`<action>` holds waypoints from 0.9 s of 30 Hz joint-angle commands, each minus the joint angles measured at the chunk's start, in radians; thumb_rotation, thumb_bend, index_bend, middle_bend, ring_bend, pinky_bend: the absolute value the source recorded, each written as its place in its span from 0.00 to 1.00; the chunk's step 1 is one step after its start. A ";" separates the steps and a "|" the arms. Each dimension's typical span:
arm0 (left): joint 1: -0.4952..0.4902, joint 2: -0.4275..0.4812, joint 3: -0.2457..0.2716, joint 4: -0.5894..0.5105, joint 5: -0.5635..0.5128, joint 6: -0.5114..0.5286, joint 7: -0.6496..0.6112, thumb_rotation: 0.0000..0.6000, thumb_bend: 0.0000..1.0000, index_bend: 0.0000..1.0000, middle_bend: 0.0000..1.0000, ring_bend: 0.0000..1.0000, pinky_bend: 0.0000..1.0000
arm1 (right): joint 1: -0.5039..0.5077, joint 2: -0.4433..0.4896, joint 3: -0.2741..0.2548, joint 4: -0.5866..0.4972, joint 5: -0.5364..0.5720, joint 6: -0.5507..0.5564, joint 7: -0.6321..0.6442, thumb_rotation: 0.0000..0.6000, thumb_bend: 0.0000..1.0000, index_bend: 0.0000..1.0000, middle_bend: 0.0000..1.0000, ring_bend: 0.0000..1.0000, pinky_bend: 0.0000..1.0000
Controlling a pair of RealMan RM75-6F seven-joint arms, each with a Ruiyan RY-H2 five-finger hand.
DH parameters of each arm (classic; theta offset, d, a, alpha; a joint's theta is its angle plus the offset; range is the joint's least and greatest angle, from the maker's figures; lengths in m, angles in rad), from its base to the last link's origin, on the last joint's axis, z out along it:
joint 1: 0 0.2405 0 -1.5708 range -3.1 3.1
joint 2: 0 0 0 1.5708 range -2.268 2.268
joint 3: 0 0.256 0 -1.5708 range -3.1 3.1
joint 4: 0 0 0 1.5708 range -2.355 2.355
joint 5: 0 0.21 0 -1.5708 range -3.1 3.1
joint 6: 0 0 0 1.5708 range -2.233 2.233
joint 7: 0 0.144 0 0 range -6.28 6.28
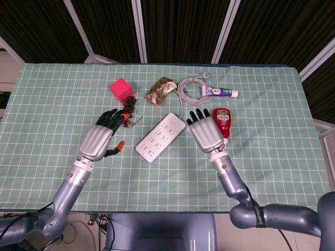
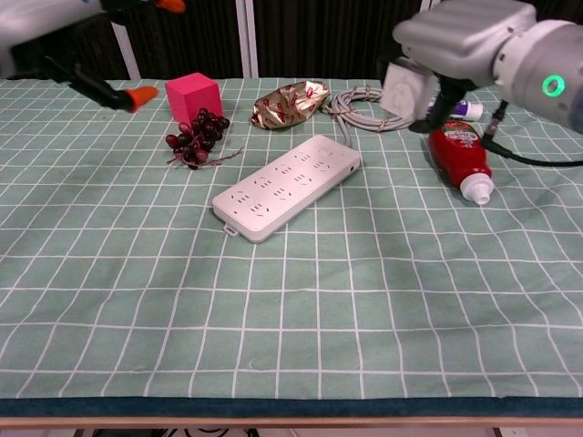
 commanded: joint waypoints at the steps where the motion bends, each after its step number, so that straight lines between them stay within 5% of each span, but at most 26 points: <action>1: 0.084 0.078 0.046 -0.041 0.040 0.075 -0.053 1.00 0.31 0.12 0.06 0.00 0.10 | -0.047 0.017 -0.044 -0.033 0.031 0.022 0.004 1.00 0.60 0.50 0.20 0.15 0.22; 6: 0.184 0.152 0.092 -0.040 0.056 0.148 -0.157 1.00 0.29 0.12 0.06 0.00 0.10 | -0.096 -0.002 -0.103 -0.018 0.045 0.050 -0.007 1.00 0.52 0.40 0.15 0.10 0.19; 11: 0.267 0.179 0.134 -0.017 0.053 0.184 -0.275 1.00 0.26 0.12 0.06 0.00 0.10 | -0.137 -0.045 -0.135 0.008 0.088 0.084 -0.025 1.00 0.32 0.05 0.02 0.01 0.09; 13: 0.294 0.183 0.151 -0.001 0.065 0.198 -0.312 1.00 0.26 0.12 0.06 0.00 0.10 | -0.149 -0.061 -0.147 0.014 0.095 0.102 -0.044 1.00 0.27 0.00 0.00 0.00 0.06; 22: 0.396 0.199 0.208 0.073 0.137 0.274 -0.418 1.00 0.26 0.12 0.05 0.00 0.10 | -0.215 -0.051 -0.173 -0.060 0.015 0.212 -0.015 1.00 0.23 0.00 0.00 0.00 0.01; 27: 0.450 0.201 0.242 0.131 0.181 0.324 -0.427 1.00 0.25 0.12 0.04 0.00 0.08 | -0.307 0.036 -0.253 -0.115 -0.142 0.281 0.134 1.00 0.23 0.00 0.00 0.00 0.00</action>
